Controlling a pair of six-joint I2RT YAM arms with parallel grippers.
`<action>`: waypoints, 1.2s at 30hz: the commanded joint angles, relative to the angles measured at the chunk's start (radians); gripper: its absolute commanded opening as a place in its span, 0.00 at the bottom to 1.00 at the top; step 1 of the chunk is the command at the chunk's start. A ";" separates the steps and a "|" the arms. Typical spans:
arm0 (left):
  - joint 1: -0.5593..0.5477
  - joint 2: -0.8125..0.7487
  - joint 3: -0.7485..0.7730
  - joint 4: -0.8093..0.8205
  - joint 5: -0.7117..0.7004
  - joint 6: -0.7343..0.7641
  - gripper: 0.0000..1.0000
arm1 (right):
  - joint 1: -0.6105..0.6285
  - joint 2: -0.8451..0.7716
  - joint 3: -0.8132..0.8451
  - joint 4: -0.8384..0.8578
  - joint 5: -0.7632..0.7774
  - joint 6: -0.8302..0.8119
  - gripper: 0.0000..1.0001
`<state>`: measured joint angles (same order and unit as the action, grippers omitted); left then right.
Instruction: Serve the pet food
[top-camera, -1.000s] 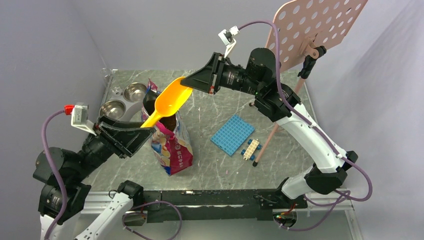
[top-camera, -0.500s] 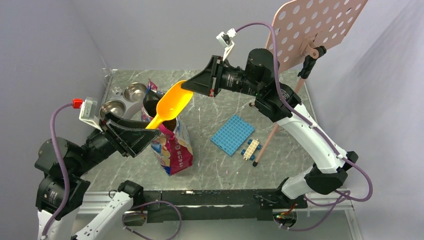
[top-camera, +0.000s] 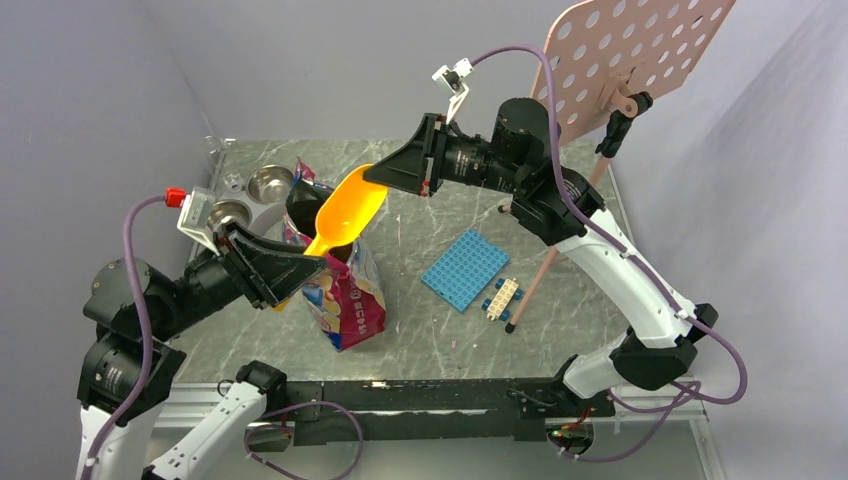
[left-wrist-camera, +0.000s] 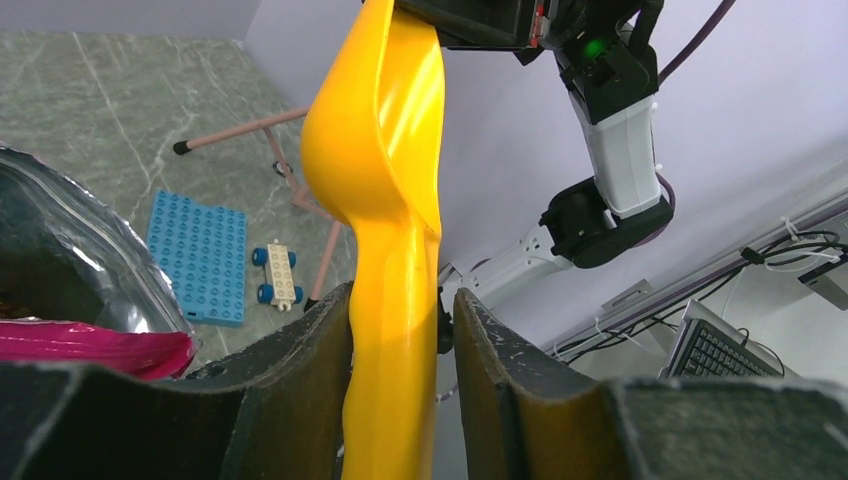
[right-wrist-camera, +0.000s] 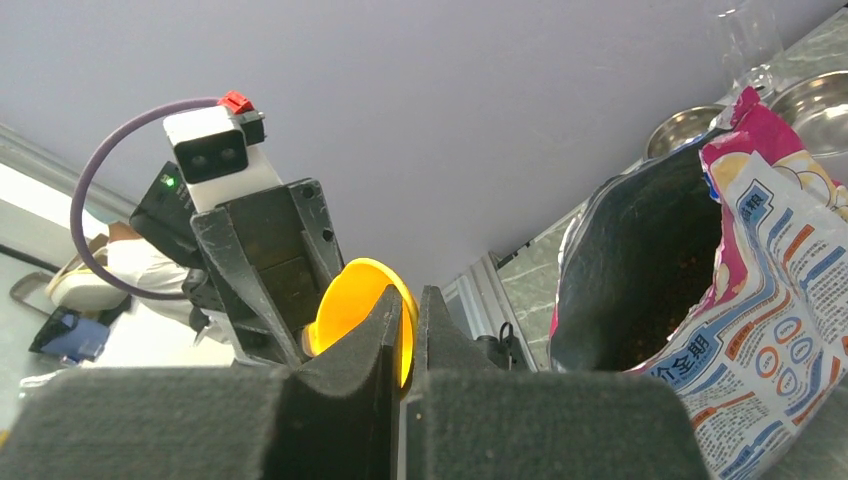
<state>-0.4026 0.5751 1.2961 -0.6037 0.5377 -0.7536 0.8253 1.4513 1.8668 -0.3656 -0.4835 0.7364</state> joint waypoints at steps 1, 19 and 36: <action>-0.001 0.037 0.002 0.062 0.091 -0.024 0.43 | 0.000 -0.018 0.006 0.034 0.015 0.001 0.00; -0.001 0.064 0.063 -0.012 0.038 0.083 0.00 | 0.000 -0.024 0.019 -0.027 0.075 -0.056 0.15; -0.001 -0.161 0.272 -0.491 -0.908 0.078 0.00 | 0.198 0.127 0.214 -0.354 0.544 -0.283 0.95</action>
<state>-0.4019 0.4530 1.4933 -0.9390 -0.0372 -0.6357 0.8783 1.4792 1.9305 -0.6022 -0.1722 0.5434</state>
